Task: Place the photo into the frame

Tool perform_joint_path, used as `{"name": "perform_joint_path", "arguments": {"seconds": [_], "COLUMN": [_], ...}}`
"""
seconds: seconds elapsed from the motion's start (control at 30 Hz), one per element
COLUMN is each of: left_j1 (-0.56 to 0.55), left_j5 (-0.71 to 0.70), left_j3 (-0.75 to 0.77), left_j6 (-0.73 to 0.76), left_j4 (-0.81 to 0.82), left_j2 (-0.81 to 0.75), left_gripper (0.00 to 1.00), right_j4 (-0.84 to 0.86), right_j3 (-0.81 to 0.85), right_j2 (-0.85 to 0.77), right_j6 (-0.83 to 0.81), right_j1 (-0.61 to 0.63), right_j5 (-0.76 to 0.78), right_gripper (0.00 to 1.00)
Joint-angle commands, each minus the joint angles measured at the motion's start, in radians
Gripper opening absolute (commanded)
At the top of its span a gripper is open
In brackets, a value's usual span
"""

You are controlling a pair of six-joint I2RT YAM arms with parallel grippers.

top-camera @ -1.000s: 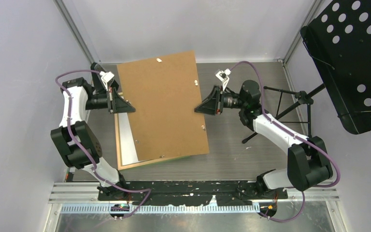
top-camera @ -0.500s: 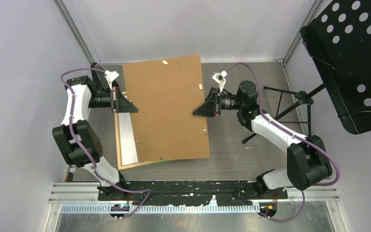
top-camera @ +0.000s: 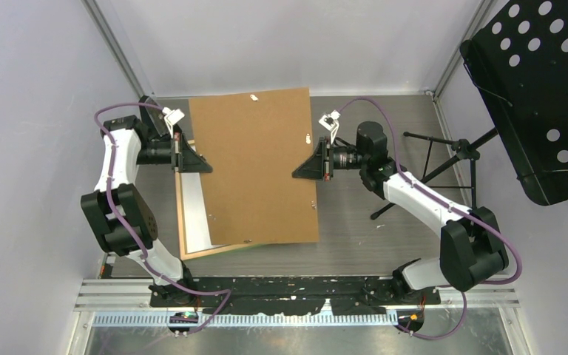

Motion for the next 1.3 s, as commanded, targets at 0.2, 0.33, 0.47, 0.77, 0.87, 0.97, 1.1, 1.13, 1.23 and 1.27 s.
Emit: {"name": "perform_joint_path", "arguments": {"seconds": [0.2,0.33,0.47,0.77,0.87,0.97,1.1,1.13,1.23,1.27], "left_j1": [0.000,0.003,0.007,0.054,0.090,0.124,0.163,0.174,0.209,0.219], "left_j5": [-0.081,-0.098,-0.107,-0.122,-0.122,-0.128,-0.132,-0.132,-0.131,-0.132], "left_j3": [0.017,0.023,0.031,0.060,0.087,0.114,0.134,0.132,0.124,0.121], "left_j6": [-0.042,-0.052,-0.056,-0.085,-0.073,-0.036,0.018,0.022,0.009,0.002], "left_j4": [0.085,0.099,0.101,0.108,0.071,0.020,-0.049,-0.055,-0.053,-0.052], "left_j2": [-0.022,-0.019,-0.012,-0.027,-0.030,-0.032,-0.045,-0.052,-0.077,-0.086], "left_gripper": [0.17,0.29,0.43,0.71,0.84,0.92,0.95,0.96,0.97,0.97], "right_j4": [0.091,0.165,0.251,0.096,0.015,-0.029,-0.051,-0.052,-0.049,-0.048], "right_j3": [0.066,0.051,0.032,0.065,0.078,0.088,0.099,0.102,0.114,0.119], "right_j2": [-0.051,-0.057,-0.058,-0.070,-0.063,-0.051,-0.040,-0.033,-0.016,-0.008], "right_j6": [0.004,0.061,0.138,0.060,0.018,-0.003,-0.008,-0.004,0.024,0.030], "right_j1": [0.036,0.021,0.007,-0.004,-0.004,-0.005,-0.004,-0.004,-0.002,-0.001], "right_j5": [-0.035,-0.043,-0.051,0.013,0.040,0.072,0.104,0.108,0.136,0.149], "right_gripper": [0.05,0.06,0.05,0.05,0.05,0.05,0.05,0.06,0.05,0.06]}}
